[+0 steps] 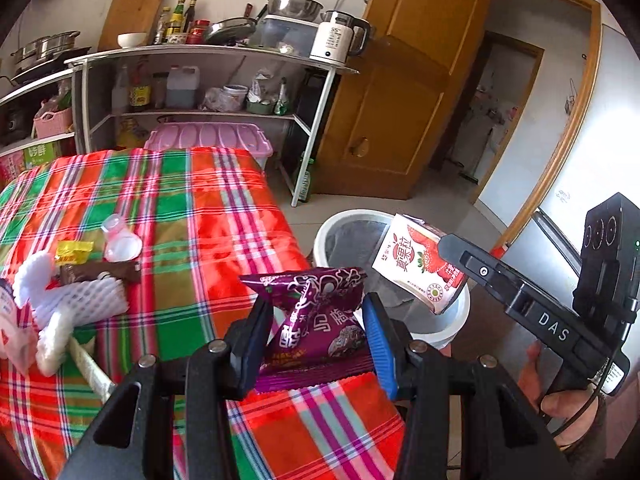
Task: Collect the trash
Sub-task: 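Carry the snack bag and milk carton over the bin and open both grippers, then move both grippers back over the remaining trash on the table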
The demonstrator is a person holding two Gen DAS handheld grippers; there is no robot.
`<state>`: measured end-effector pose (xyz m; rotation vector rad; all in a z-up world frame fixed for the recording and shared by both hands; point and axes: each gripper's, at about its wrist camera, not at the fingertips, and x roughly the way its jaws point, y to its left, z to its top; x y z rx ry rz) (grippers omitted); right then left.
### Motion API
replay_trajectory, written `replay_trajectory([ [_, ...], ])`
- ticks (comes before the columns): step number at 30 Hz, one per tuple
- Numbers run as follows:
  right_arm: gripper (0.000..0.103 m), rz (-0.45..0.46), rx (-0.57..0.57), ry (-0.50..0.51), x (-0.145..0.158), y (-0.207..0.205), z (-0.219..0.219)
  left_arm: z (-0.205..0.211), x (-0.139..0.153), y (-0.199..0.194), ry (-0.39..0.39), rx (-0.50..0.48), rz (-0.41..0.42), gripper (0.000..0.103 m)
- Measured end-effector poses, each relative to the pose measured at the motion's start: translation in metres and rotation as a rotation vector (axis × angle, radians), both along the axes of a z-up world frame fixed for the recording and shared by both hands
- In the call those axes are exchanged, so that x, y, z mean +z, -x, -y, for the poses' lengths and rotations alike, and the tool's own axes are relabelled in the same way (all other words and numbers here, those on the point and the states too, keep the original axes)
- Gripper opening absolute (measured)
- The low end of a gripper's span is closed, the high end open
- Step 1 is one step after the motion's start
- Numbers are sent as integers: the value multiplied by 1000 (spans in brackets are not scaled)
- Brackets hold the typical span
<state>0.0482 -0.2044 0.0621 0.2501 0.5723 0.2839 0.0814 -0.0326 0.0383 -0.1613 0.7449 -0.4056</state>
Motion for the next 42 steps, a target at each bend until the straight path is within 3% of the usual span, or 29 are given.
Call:
replay_trajectory([
  [8,39,-44,-98,14,-11,-10,51,60,-7,-31,17,-118,-50,48],
  [21,39,-143,-166,35,-43,-36,96,117,-34,-68,-19,-175,-131,49],
  [26,39,-171,-176,30,-50,-42,101,118,-41,-72,-38,-163,-149,59],
  [28,47,-174,-173,19,-51,-43,102,114,-41,-72,-35,-154,-150,63],
  [30,52,-169,-173,8,-51,-41,101,109,-41,-70,-34,-146,-149,65],
  [42,52,-102,-130,13,-26,-17,65,42,-14,-23,-25,-27,-34,70],
])
